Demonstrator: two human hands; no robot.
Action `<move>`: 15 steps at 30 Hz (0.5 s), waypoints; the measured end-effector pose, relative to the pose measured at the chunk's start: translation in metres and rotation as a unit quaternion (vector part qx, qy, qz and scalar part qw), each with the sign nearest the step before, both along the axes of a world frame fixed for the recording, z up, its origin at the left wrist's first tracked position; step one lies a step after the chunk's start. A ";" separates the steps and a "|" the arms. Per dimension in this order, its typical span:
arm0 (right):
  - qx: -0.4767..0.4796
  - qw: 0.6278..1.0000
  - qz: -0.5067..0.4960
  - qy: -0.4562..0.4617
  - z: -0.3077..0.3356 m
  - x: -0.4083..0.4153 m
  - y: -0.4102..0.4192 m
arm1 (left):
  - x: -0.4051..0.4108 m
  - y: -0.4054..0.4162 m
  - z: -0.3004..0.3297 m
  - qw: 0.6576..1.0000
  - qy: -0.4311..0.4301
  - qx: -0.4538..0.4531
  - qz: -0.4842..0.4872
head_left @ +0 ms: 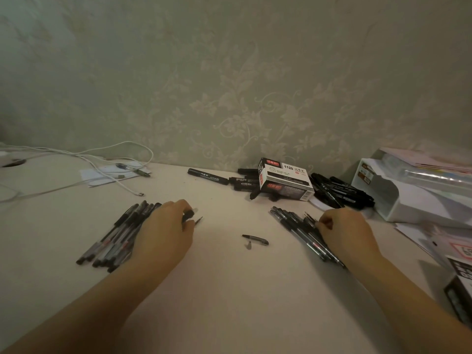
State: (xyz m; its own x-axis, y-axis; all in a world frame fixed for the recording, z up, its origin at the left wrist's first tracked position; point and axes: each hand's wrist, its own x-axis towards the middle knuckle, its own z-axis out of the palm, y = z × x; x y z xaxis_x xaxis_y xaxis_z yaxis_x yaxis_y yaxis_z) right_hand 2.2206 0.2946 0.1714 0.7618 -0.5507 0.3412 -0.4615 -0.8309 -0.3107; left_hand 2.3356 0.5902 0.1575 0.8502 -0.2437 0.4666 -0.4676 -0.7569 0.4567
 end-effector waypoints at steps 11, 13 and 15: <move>-0.011 0.961 0.240 -0.134 -0.005 0.009 0.074 | -0.003 0.002 0.002 0.991 0.057 0.116 0.025; -0.007 0.955 0.272 -0.117 -0.012 0.008 0.084 | -0.003 0.002 0.002 0.989 0.064 0.127 0.030; 0.008 0.947 0.302 -0.113 -0.015 0.007 0.089 | -0.004 -0.001 0.002 0.986 0.060 0.155 0.034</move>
